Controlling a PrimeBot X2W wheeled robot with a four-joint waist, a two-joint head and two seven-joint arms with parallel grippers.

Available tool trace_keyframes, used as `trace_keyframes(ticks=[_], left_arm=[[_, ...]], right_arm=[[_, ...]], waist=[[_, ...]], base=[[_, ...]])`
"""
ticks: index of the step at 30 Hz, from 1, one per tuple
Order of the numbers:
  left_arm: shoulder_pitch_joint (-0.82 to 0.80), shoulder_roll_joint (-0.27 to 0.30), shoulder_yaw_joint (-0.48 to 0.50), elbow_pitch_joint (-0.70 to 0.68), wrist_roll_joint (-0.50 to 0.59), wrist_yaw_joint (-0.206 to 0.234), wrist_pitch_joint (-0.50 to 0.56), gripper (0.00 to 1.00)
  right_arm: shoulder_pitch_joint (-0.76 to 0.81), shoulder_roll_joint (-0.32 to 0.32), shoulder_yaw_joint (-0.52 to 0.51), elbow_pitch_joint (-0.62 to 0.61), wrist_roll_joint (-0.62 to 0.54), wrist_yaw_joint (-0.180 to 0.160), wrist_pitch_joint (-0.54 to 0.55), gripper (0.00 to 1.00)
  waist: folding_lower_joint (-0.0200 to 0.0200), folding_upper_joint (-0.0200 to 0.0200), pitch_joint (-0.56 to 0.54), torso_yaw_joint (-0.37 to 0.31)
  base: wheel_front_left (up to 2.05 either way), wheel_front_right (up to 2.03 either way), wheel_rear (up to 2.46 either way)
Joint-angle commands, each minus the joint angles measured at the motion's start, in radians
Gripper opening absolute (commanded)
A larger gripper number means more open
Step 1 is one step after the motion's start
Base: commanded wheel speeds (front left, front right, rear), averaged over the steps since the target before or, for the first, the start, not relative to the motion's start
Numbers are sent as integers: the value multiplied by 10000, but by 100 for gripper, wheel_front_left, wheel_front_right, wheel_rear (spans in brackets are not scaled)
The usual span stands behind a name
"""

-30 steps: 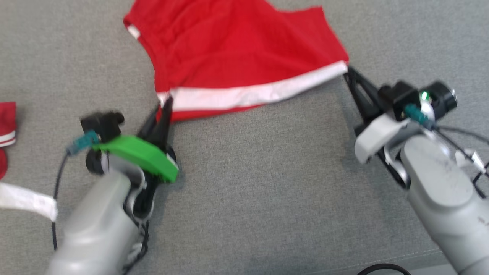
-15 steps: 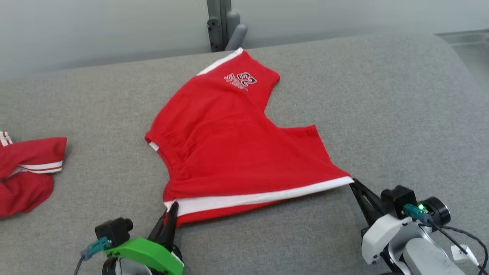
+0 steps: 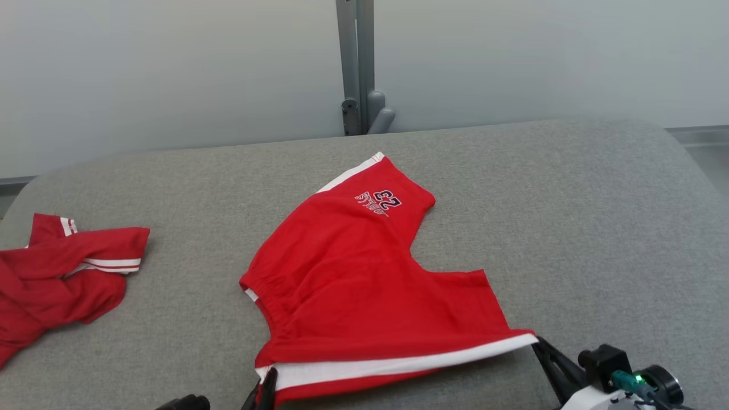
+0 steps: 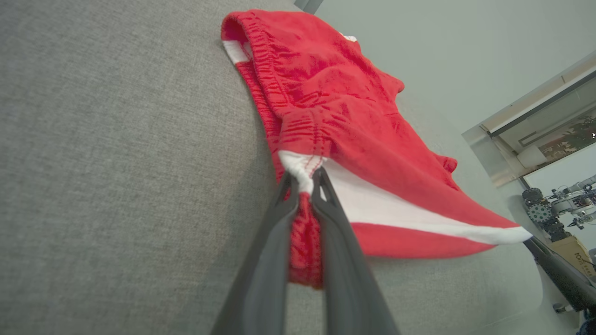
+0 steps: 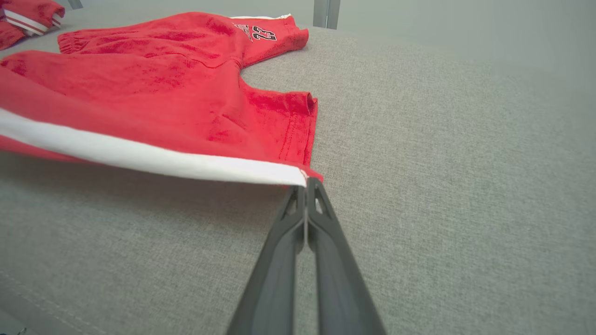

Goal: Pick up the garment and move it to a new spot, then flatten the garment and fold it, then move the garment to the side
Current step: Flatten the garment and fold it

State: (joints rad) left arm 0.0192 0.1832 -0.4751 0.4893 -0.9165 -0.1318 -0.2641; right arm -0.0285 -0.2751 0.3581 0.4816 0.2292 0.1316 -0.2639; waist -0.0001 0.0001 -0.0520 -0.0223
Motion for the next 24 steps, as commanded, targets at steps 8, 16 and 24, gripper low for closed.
trace_keyframes(ticks=[8,16,24], left_arm=[[-1022,-347,168,-818,139,23,-2,0],[-2786,-844,-185,-805,-223,23,-2,0],[-4565,-1256,-33,-710,-744,23,-2,0]], right_arm=[[-2221,50,-755,360,-110,-17,-4,0],[-5150,13,-749,1959,-615,-17,22,0],[-8181,-345,-567,3752,-1338,-17,147,0]], waist=[[1,-1,751,1342],[1,-1,2205,2265],[1,-1,4011,3068]], base=[[0,0,0],[0,0,0],[0,0,0]])
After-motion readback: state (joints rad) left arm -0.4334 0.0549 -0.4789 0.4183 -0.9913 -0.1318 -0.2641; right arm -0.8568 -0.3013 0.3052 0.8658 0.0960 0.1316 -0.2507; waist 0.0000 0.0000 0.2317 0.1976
